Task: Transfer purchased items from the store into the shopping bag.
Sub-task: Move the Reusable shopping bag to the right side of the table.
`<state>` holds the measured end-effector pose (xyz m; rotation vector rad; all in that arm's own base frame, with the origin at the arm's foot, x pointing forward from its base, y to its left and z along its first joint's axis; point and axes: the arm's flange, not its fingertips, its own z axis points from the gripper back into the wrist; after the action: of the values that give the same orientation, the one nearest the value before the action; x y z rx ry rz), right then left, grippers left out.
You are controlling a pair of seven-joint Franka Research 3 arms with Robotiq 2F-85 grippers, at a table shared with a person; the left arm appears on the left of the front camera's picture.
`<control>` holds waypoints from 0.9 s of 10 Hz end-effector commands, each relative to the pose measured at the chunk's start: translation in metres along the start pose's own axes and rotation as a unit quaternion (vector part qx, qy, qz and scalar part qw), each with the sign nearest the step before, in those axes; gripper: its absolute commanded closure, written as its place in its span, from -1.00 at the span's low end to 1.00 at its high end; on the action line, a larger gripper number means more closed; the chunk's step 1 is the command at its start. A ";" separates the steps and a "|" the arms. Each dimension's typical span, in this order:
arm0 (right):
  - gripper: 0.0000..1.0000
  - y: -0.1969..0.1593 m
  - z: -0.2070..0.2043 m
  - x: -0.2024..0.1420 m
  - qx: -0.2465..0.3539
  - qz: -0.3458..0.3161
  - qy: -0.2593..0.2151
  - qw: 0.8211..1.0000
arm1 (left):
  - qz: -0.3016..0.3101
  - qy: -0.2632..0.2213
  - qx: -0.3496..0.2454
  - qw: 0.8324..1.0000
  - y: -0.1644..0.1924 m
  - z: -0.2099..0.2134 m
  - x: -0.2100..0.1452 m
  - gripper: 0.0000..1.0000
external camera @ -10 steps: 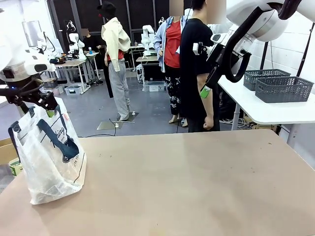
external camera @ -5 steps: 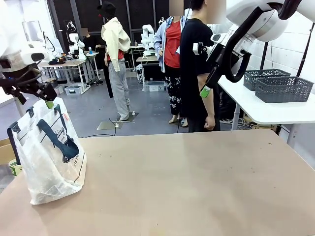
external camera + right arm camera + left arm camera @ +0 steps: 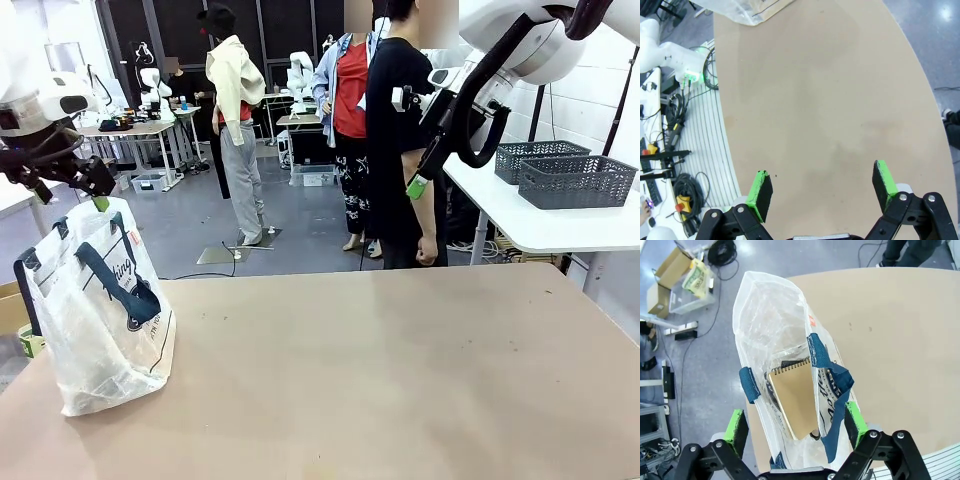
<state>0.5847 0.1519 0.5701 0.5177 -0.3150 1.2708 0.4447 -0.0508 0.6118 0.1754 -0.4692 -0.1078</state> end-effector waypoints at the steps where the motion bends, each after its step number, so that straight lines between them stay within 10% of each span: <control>1: -1.00 0.001 0.002 0.001 0.002 -0.008 0.002 1.000 | 0.002 0.003 0.000 1.000 0.002 -0.003 0.000 -1.00; 9: -1.00 0.001 0.002 0.001 0.002 -0.008 0.002 1.000 | 0.002 0.003 0.000 1.000 0.002 -0.003 0.000 -1.00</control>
<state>0.5847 0.1518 0.5701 0.5178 -0.3149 1.2707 0.4459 -0.0506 0.6095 0.1754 -0.4643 -0.1078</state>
